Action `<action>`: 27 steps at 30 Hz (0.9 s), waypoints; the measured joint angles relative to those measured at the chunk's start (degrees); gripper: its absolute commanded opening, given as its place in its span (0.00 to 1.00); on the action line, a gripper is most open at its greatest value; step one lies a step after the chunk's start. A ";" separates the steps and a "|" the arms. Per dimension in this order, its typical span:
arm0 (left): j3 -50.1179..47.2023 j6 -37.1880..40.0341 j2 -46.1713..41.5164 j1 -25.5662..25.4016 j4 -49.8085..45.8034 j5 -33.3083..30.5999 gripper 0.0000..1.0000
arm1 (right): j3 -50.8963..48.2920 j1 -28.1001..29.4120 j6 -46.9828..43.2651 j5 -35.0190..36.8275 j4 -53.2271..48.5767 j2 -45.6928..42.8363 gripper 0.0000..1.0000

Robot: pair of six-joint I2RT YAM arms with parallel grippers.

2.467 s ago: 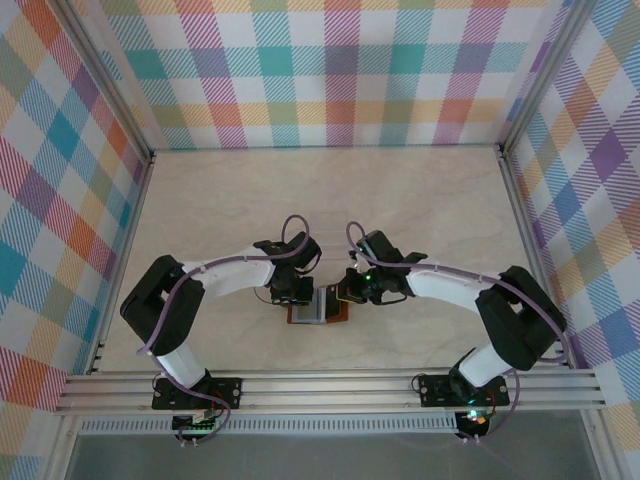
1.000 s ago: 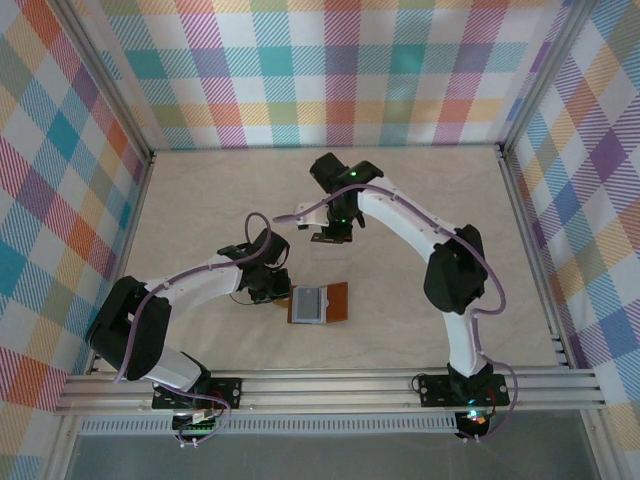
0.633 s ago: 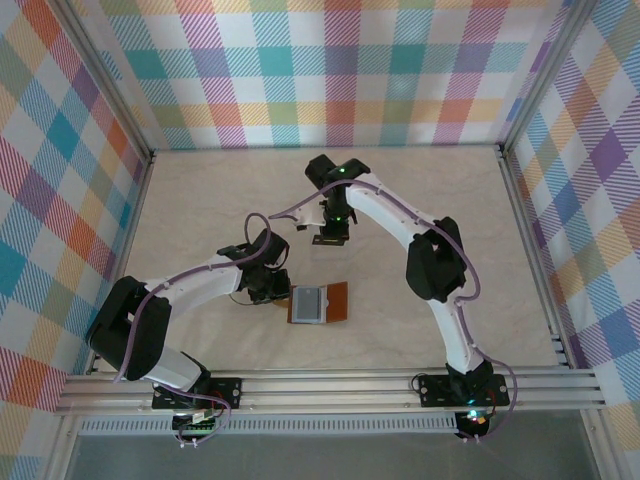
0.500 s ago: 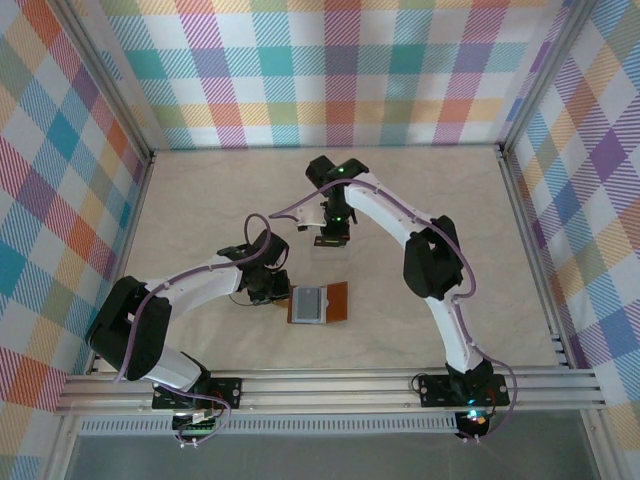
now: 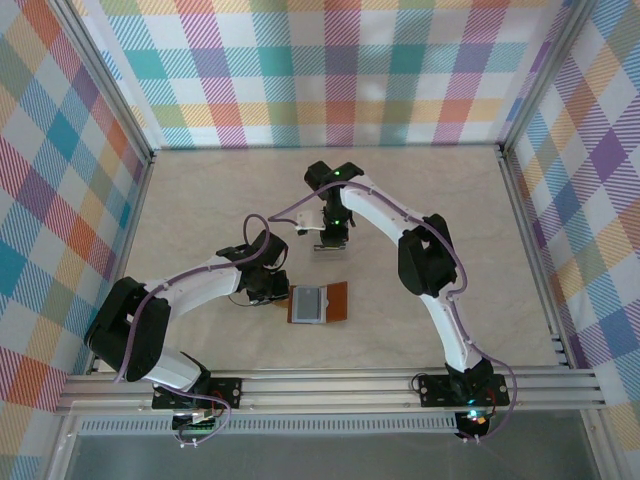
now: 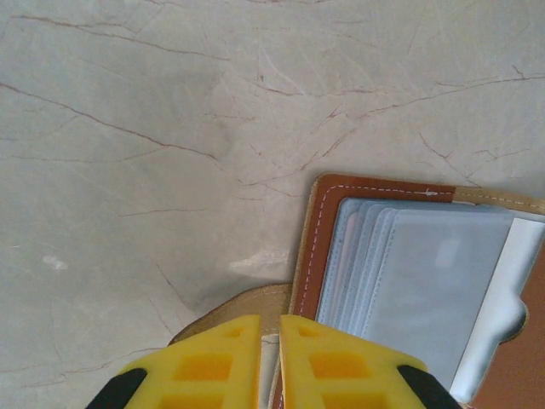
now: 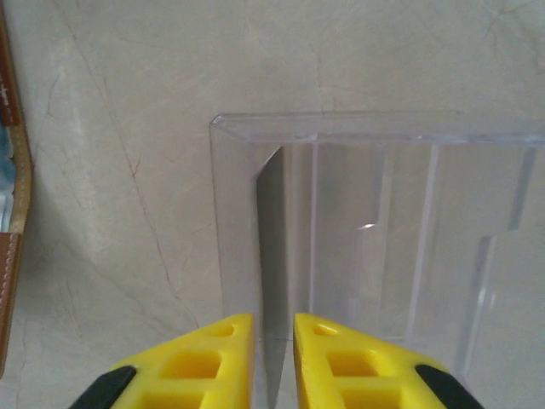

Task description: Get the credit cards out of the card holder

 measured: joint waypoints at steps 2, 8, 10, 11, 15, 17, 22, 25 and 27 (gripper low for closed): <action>0.00 0.00 0.00 0.00 0.02 0.00 0.15 | 0.02 -0.17 0.04 0.61 0.90 0.00 0.24; 0.00 0.00 0.00 0.02 0.02 -0.02 0.15 | 0.02 -0.26 0.20 2.62 3.61 0.00 0.26; 0.00 0.00 0.00 0.02 0.02 0.00 0.15 | 0.02 -0.26 0.22 3.32 4.87 0.00 0.27; 0.00 0.00 0.00 0.02 0.02 0.00 0.15 | 0.02 -0.26 0.22 3.65 5.55 0.00 0.27; 0.00 0.00 -0.02 0.02 0.00 0.00 0.15 | 0.00 -0.26 0.37 4.22 7.02 -0.09 0.28; 0.00 0.00 -0.22 0.02 0.00 -0.02 0.15 | -0.26 -0.26 0.44 4.61 8.04 -0.31 0.29; 0.00 0.00 -0.57 0.02 -0.02 -0.02 0.15 | -2.40 -0.26 0.76 5.51 10.51 -1.53 0.32; 0.00 0.00 -0.61 0.02 -0.02 -0.02 0.15 | -4.02 -0.26 1.46 5.57 12.07 -2.05 0.33; 0.00 0.00 -0.61 0.02 -0.02 -0.02 0.15 | -5.40 -0.26 1.70 5.60 13.03 -2.16 0.34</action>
